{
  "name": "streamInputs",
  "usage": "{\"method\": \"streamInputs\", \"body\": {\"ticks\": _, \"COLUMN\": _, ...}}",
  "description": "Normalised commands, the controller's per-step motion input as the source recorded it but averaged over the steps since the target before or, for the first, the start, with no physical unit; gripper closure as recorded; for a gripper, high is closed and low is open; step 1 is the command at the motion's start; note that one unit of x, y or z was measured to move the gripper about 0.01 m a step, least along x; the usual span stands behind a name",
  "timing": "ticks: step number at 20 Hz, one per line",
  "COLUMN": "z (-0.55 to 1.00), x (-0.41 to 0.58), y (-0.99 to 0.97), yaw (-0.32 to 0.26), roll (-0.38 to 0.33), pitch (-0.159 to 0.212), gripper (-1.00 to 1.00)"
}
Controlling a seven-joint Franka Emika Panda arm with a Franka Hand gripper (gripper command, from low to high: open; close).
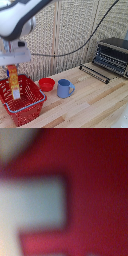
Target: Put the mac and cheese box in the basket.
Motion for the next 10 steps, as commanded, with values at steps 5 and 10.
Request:
{"method": "streamInputs", "body": {"ticks": 5, "z": -0.17, "x": 0.169, "y": -0.10, "yaw": 0.107, "roll": -0.015, "pitch": -0.001, "gripper": -1.00}}
{"method": "streamInputs", "body": {"ticks": 10, "z": 0.32, "x": 0.165, "y": -0.04, "yaw": 0.001, "roll": 0.001, "pitch": 0.070, "gripper": -1.00}}
